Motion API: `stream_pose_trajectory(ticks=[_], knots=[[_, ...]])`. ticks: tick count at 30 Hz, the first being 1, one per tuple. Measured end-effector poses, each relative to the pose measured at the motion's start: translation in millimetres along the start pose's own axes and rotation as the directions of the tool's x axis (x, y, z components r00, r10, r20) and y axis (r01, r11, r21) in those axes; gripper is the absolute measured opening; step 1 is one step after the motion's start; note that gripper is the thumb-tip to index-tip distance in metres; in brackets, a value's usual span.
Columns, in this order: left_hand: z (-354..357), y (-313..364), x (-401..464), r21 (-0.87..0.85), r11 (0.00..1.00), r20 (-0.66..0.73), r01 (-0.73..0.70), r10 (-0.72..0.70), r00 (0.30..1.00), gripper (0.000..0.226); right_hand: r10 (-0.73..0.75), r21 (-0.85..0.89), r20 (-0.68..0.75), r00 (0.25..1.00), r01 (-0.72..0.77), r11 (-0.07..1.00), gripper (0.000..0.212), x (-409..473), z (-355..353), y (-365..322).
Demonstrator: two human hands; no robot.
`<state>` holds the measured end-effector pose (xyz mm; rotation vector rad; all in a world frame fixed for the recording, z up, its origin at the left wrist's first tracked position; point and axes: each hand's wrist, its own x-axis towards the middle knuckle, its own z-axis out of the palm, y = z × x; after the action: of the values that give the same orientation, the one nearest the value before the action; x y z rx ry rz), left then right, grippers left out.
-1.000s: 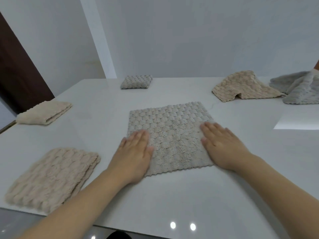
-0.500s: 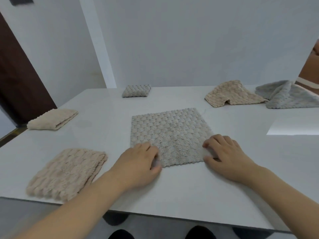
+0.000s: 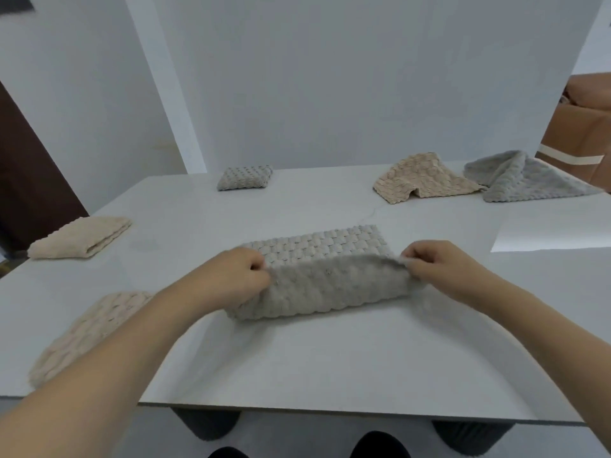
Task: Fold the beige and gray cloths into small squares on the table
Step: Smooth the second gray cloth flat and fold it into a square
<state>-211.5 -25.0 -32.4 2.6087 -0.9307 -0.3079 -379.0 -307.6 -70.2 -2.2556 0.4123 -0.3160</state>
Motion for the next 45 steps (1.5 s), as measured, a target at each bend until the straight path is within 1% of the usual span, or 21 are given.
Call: stream_pose_trajectory(ticks=[3, 6, 9, 11, 13, 15, 16, 17, 19, 20, 23, 25, 26, 28, 31, 33, 36, 39, 41, 43, 45], knots=[[-5.9, -3.1, 26.6, -0.028, 0.999, -0.121, 0.027, -0.030, 0.992, 0.018, 0.092, 0.074, -0.059, 0.994, -0.087, 0.993, 0.027, 36.5, 6.2, 2.8], [0.3, -8.7, 60.5, -0.065, 0.995, -0.259, 0.071, -0.086, 0.962, 0.014, 0.143, 0.098, -0.148, 0.979, -0.130, 0.987, 0.038, 76.0, 20.9, 5.2], [17.6, -18.3, 90.6, -0.166, 0.980, -0.361, 0.114, -0.168, 0.917, 0.011, 0.135, 0.057, -0.220, 0.966, -0.126, 0.990, 0.036, 104.1, 31.0, 1.9], [36.4, -26.3, 101.7, -0.091, 0.980, -0.423, 0.176, -0.198, 0.884, 0.011, 0.113, 0.016, -0.208, 0.972, -0.112, 0.994, 0.035, 113.6, 37.8, 5.6], [54.6, -35.8, 106.2, -0.011, 0.971, -0.434, 0.238, -0.219, 0.874, 0.011, 0.069, -0.119, -0.186, 0.980, -0.092, 0.989, 0.026, 118.9, 45.4, 15.5], [58.3, -43.8, 113.6, -0.022, 0.970, -0.413, 0.244, -0.231, 0.881, 0.011, 0.006, -0.211, -0.177, 0.984, -0.044, 0.977, 0.016, 128.1, 48.5, 24.7], [57.4, -46.3, 116.6, -0.039, 0.971, -0.402, 0.237, -0.233, 0.886, 0.012, -0.013, -0.193, -0.191, 0.982, -0.024, 0.981, 0.015, 131.3, 48.0, 27.1], [56.0, -47.6, 118.1, -0.052, 0.972, -0.400, 0.231, -0.232, 0.887, 0.013, -0.016, -0.127, -0.216, 0.976, -0.012, 0.992, 0.014, 133.2, 46.7, 27.7], [54.1, -47.9, 119.1, -0.093, 0.977, -0.440, 0.193, -0.214, 0.872, 0.013, -0.019, 0.018, -0.300, 0.954, 0.025, 1.000, 0.012, 136.3, 42.8, 29.7], [53.0, -47.3, 119.7, -0.128, 0.979, -0.473, 0.161, -0.203, 0.858, 0.013, -0.032, 0.047, -0.343, 0.939, 0.052, 0.998, 0.011, 137.5, 41.5, 31.0], [51.9, -49.7, 123.0, -0.168, 0.982, -0.548, 0.089, -0.168, 0.820, 0.011, -0.042, 0.060, -0.394, 0.918, 0.071, 0.996, 0.007, 141.3, 43.7, 36.4], [53.1, -51.7, 127.5, -0.113, 0.985, -0.509, 0.129, -0.169, 0.844, 0.011, -0.022, 0.049, -0.358, 0.933, 0.042, 0.998, 0.005, 143.9, 45.0, 38.9], [54.3, -52.2, 129.2, -0.069, 0.983, -0.476, 0.172, -0.184, 0.860, 0.011, -0.015, 0.017, -0.328, 0.945, 0.022, 1.000, 0.007, 145.4, 45.7, 40.1], [55.3, -52.3, 130.7, -0.018, 0.974, -0.441, 0.227, -0.211, 0.873, 0.012, -0.012, -0.120, -0.275, 0.961, -0.022, 0.993, 0.011, 148.2, 46.9, 42.8], [52.5, -50.4, 127.5, -0.047, 0.972, -0.453, 0.231, -0.227, 0.862, 0.009, 0.001, -0.298, -0.238, 0.971, -0.073, 0.952, 0.011, 149.7, 49.5, 43.5], [50.2, -49.3, 124.8, -0.079, 0.974, -0.464, 0.214, -0.226, 0.856, 0.011, 0.001, -0.312, -0.221, 0.975, -0.072, 0.947, 0.008, 149.3, 48.8, 41.2], [49.0, -46.2, 121.9, -0.104, 0.974, -0.472, 0.199, -0.225, 0.852, 0.016, -0.005, -0.150, -0.185, 0.983, -0.023, 0.988, 0.008, 146.6, 44.6, 38.5], [48.9, -44.0, 121.2, -0.084, 0.973, -0.467, 0.215, -0.229, 0.854, 0.017, -0.017, 0.023, -0.149, 0.989, 0.021, 1.000, 0.009, 144.3, 43.3, 39.7], [48.5, -43.5, 121.1, -0.077, 0.974, -0.472, 0.212, -0.223, 0.853, 0.014, -0.015, 0.173, -0.166, 0.986, 0.044, 0.984, 0.010, 143.5, 43.2, 41.3], [47.8, -43.2, 120.6, -0.126, 0.976, -0.472, 0.178, -0.217, 0.854, 0.011, 0.017, 0.318, -0.200, 0.980, 0.049, 0.947, 0.011, 143.5, 40.8, 41.5], [47.5, -43.5, 120.4, -0.195, 0.969, -0.449, 0.149, -0.223, 0.865, 0.007, 0.054, 0.395, -0.213, 0.976, 0.035, 0.918, 0.015, 143.4, 37.9, 41.0]])
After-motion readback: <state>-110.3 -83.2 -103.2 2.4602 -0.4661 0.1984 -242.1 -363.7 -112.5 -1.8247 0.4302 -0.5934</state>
